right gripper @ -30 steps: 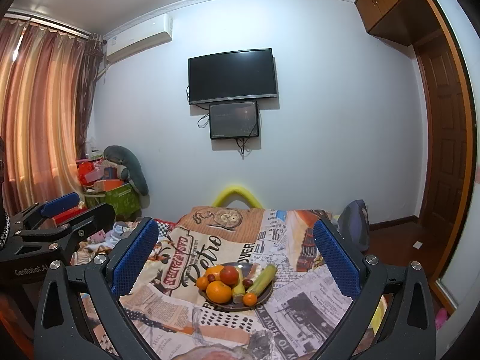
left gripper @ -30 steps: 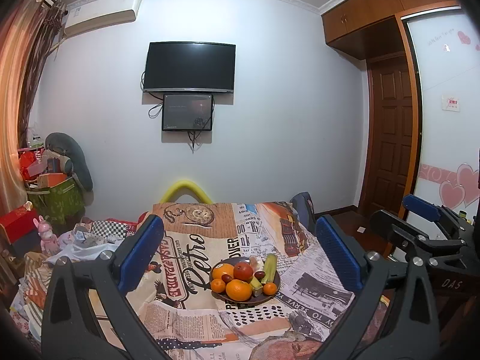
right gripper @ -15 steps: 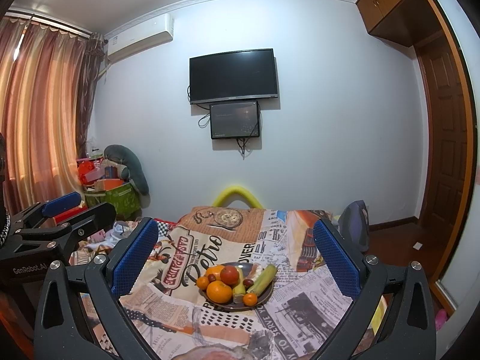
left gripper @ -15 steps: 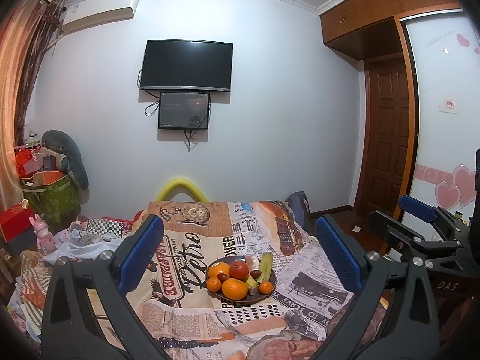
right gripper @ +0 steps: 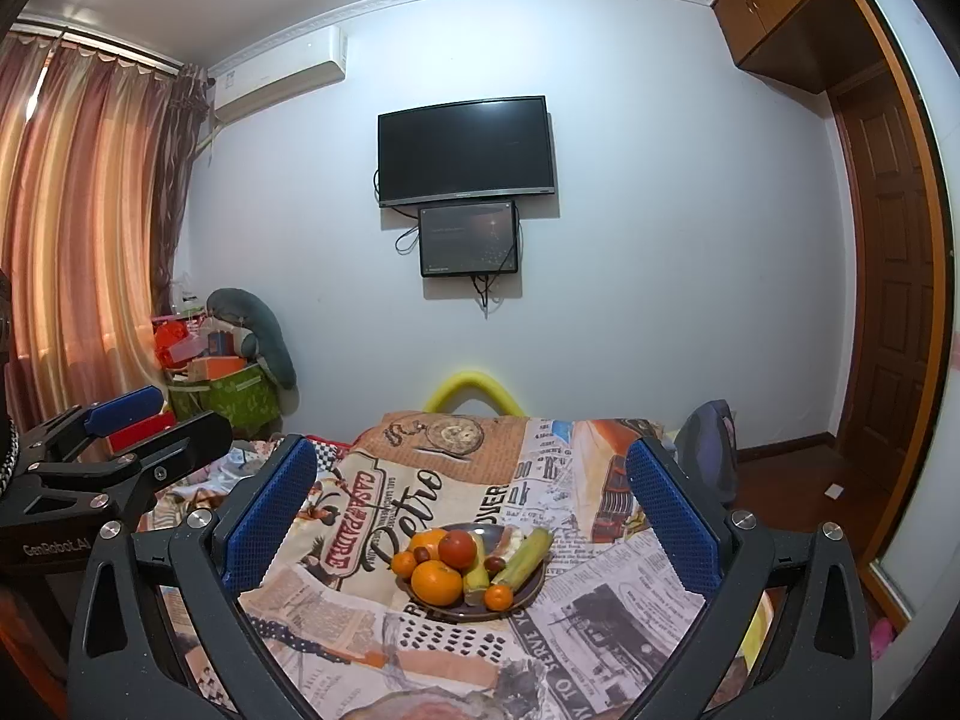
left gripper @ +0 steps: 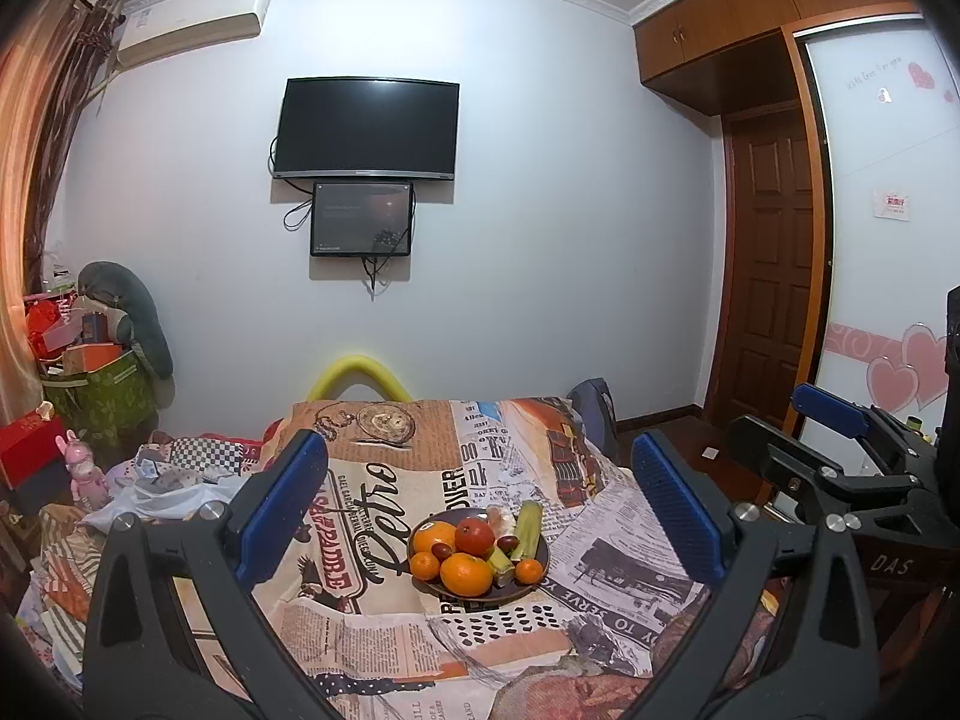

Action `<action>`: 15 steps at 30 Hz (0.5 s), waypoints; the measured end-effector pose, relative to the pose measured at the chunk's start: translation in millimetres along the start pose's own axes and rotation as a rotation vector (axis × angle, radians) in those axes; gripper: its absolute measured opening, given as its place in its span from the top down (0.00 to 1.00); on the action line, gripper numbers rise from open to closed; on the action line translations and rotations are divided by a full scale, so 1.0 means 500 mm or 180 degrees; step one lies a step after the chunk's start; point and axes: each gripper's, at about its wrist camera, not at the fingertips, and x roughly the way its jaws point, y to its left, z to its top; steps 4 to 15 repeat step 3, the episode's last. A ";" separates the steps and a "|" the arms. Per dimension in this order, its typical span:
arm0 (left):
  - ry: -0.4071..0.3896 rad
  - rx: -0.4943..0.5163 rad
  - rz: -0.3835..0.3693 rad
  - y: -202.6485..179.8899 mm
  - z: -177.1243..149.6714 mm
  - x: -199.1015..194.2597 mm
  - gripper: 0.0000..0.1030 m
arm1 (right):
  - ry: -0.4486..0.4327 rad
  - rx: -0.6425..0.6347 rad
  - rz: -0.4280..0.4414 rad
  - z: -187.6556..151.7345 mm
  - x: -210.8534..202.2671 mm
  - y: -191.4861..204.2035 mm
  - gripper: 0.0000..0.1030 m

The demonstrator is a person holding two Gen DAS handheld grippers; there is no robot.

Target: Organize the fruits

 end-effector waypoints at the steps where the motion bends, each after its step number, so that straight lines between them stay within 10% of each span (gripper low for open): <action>1: 0.0006 -0.0005 0.0004 0.000 0.000 0.001 0.00 | 0.0003 0.0000 -0.0002 -0.001 0.001 -0.002 0.00; 15: 0.0019 -0.0011 0.0009 0.002 -0.001 0.003 0.00 | 0.0006 0.0004 -0.0006 -0.003 0.002 -0.004 0.00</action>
